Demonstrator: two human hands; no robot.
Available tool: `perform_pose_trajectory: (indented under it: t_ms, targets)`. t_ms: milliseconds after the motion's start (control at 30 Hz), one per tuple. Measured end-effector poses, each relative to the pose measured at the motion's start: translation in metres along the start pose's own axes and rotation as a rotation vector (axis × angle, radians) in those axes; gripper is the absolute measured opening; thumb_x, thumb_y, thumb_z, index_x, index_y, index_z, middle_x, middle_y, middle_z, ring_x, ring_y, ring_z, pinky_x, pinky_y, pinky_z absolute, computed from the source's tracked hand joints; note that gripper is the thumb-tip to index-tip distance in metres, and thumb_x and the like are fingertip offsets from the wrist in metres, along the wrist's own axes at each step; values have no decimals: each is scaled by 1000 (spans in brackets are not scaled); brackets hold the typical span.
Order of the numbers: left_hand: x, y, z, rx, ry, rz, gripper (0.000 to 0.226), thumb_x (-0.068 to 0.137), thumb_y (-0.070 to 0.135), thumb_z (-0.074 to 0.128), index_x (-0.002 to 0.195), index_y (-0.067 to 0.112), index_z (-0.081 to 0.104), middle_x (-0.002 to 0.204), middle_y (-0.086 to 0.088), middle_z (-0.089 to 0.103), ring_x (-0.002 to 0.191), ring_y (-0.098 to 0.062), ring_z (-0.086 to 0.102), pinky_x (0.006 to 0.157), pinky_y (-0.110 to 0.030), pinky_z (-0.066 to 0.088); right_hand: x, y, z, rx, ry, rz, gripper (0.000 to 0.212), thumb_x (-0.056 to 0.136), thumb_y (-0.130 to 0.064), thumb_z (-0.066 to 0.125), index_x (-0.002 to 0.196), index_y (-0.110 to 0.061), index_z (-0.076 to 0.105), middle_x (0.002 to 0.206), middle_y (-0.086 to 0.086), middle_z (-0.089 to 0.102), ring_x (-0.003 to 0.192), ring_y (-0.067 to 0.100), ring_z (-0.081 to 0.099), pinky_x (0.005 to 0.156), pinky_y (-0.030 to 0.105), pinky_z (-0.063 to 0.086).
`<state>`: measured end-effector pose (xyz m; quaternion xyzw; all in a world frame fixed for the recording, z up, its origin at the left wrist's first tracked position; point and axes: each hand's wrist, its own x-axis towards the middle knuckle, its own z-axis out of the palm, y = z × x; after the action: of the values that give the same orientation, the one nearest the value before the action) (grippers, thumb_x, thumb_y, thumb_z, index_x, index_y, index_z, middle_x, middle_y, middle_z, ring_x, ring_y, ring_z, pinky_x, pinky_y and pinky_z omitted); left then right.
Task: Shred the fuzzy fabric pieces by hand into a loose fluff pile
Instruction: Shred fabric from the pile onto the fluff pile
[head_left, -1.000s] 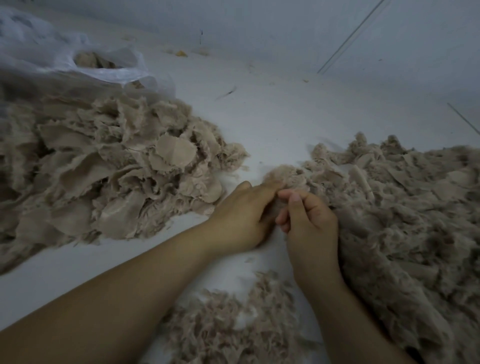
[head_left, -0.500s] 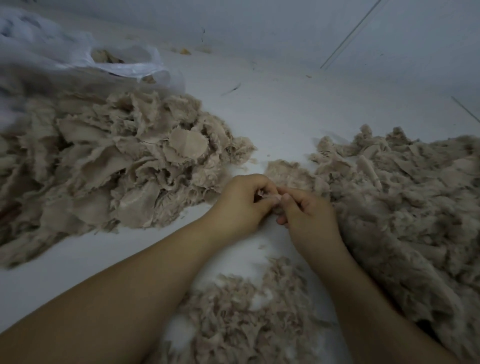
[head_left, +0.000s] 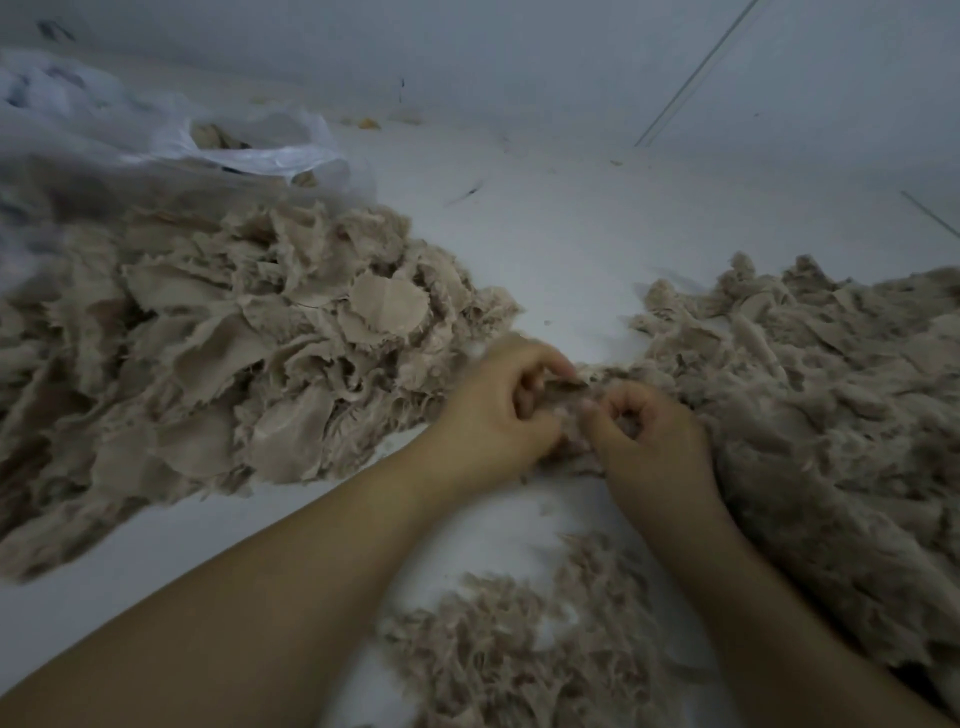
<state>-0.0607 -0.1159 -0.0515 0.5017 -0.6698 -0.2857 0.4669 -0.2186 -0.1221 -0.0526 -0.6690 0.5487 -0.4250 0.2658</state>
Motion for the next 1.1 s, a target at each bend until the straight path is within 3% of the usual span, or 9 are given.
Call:
perform_pose_trajectory:
  t_ms: [67, 167, 333, 433, 500, 867, 933, 1000, 1100]
  targets:
    - [6, -1, 1, -93, 90, -94, 46, 76, 13, 62, 119, 25, 54, 108, -3, 51, 59, -5, 45, 58, -22, 42, -2, 1, 1, -7, -10, -3, 31, 86, -27, 68, 62, -15, 51, 49, -9, 44, 46, 7, 39, 47, 27, 34]
    - [14, -1, 9, 358, -21, -112, 57, 82, 25, 70, 135, 23, 51, 125, -1, 56, 91, -13, 60, 81, -34, 51, -3, 2, 2, -19, 3, -8, 25, 85, -26, 68, 64, -19, 54, 52, -11, 50, 47, 6, 44, 46, 21, 34]
    - [12, -1, 8, 190, 38, -72, 18, 88, 7, 62, 81, 20, 73, 68, 8, 67, 55, -1, 60, 51, -25, 51, -1, -1, 1, 51, -134, -5, 34, 88, -27, 63, 112, -49, 53, 50, -11, 48, 44, 4, 42, 45, 17, 33]
    - [10, 1, 9, 1, 126, -68, 33, 87, 0, 61, 73, 29, 70, 68, 9, 69, 59, -3, 64, 53, -21, 52, 1, -1, 0, -158, -148, -64, 10, 91, -33, 57, 82, -31, 60, 57, -8, 50, 54, 8, 48, 53, 28, 38]
    - [10, 3, 9, -44, 192, -52, 32, 87, 1, 62, 72, 29, 70, 69, 11, 69, 62, -1, 64, 56, -17, 49, 1, -1, -1, -196, -77, -65, 26, 92, -31, 57, 68, -20, 57, 59, -4, 54, 58, 15, 53, 53, 30, 40]
    - [2, 4, -6, -116, 531, 56, 19, 91, 9, 60, 91, 26, 69, 69, 14, 63, 61, -2, 58, 63, -23, 50, 9, 9, -5, -124, 250, 59, 41, 96, -15, 59, 61, -20, 38, 54, -3, 44, 48, 7, 40, 45, 25, 29]
    - [0, 6, -5, -108, 482, 44, 23, 92, 2, 60, 98, 22, 70, 71, 14, 64, 61, -1, 59, 64, -27, 53, 7, 7, -3, 36, 205, 66, 17, 94, -7, 60, 85, -21, 62, 71, -7, 59, 59, -4, 55, 54, 14, 41]
    - [-3, 10, -2, -62, 418, 118, 22, 93, 2, 58, 100, 18, 71, 80, 10, 68, 71, -4, 65, 68, -32, 57, 2, 4, -1, 85, 146, 64, 46, 91, -11, 64, 134, -28, 57, 97, -12, 66, 81, -4, 64, 71, 17, 52]
    - [-5, 11, 1, 21, 363, 247, 20, 93, 5, 57, 104, -1, 73, 104, -9, 72, 100, -21, 68, 86, -42, 56, -3, -1, -2, 4, 156, -35, 49, 88, -18, 68, 133, -32, 57, 113, -7, 67, 89, 15, 67, 79, 32, 56]
